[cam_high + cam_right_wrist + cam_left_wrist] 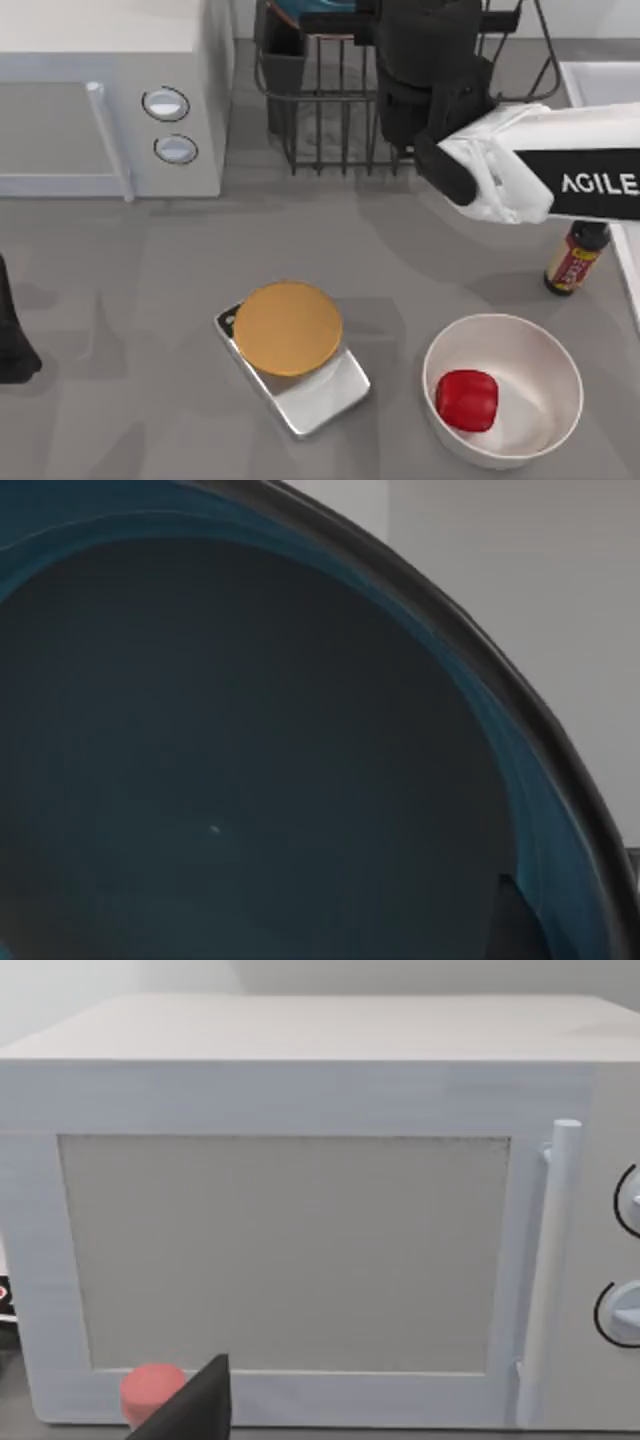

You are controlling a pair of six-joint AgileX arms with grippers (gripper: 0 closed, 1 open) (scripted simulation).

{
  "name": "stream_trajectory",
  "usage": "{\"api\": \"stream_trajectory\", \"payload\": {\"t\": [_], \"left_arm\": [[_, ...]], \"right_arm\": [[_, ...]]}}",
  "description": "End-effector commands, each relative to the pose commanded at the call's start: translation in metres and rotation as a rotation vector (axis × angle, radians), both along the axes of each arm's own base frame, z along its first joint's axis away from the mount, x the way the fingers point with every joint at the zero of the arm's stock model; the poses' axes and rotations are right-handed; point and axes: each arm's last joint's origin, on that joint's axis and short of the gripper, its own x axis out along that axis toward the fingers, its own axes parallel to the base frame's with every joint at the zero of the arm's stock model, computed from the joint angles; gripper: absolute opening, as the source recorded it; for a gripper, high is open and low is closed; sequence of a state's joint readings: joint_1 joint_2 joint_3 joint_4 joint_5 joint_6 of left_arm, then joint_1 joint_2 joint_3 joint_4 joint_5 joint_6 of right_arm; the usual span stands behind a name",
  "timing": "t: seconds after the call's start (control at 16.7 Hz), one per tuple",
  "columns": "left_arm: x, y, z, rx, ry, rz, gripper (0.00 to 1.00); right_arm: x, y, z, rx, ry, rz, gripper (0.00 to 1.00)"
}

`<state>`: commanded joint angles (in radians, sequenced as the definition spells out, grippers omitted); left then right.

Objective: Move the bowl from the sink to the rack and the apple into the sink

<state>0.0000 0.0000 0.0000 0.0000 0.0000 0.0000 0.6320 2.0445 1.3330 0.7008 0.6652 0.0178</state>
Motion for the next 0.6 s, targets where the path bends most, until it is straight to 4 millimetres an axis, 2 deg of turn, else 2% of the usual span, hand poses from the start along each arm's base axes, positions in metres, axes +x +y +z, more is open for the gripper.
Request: {"api": "stream_trajectory", "payload": {"t": [0.6], "left_arm": [[0.0000, 0.0000, 0.0000, 0.000, 0.000, 0.000, 1.00]], "right_arm": [[0.0000, 0.0000, 0.0000, 0.000, 0.000, 0.000, 0.90]]}}
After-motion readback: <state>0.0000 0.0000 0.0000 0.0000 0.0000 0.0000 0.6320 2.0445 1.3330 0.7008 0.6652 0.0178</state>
